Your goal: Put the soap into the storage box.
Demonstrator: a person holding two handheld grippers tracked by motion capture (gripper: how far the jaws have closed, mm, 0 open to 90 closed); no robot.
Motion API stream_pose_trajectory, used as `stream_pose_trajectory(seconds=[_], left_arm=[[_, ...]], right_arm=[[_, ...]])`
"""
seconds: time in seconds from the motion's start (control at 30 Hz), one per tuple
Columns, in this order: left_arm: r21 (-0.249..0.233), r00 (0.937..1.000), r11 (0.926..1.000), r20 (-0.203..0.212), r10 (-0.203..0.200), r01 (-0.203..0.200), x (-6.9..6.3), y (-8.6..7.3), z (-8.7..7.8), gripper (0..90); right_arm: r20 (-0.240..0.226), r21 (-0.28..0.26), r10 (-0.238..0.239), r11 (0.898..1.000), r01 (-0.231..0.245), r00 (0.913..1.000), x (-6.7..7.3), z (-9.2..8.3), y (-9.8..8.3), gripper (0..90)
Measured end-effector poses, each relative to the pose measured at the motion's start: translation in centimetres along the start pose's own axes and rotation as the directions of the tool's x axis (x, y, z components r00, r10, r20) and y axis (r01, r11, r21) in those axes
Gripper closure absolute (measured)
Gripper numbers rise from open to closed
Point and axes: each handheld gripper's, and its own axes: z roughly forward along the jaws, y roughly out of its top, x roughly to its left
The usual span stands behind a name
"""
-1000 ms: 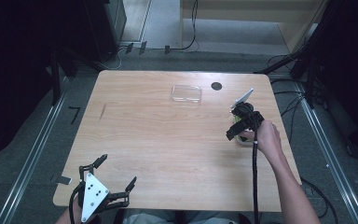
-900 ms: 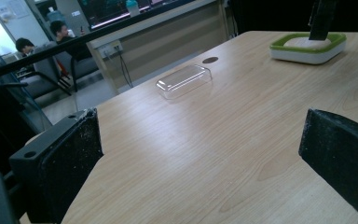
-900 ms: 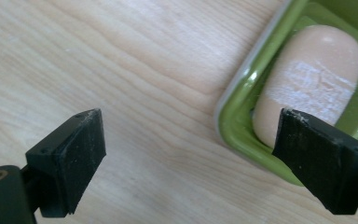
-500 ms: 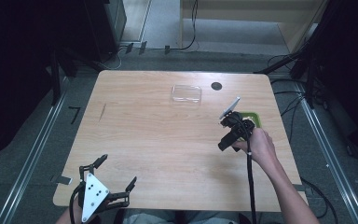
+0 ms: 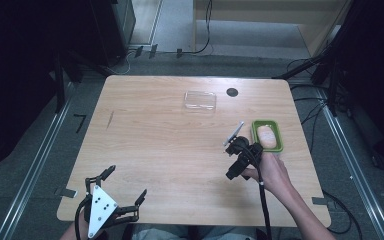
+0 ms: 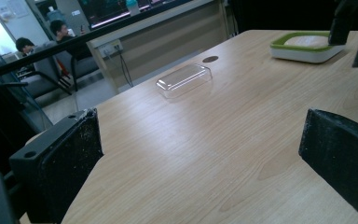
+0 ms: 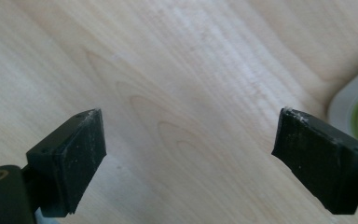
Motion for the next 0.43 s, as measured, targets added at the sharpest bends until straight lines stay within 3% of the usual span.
stream_pose_trajectory(seconds=[0.27, 0.43], left_arm=[[0.000, 1.0000, 1.0000, 0.001, 0.000, 0.000, 0.0, 0.0, 0.0, 0.0], [0.000, 1.0000, 1.0000, 0.002, -0.001, 0.001, 0.0, 0.0, 0.1, 0.0]], right_arm=[[-0.006, 0.044, -0.064, 0.997, 0.064, 0.9980, 2.1, 1.7, -1.0, 10.1], [-0.007, 0.035, -0.089, 0.995, 0.089, 0.9960, 3.0, 2.5, -1.8, 14.1]])
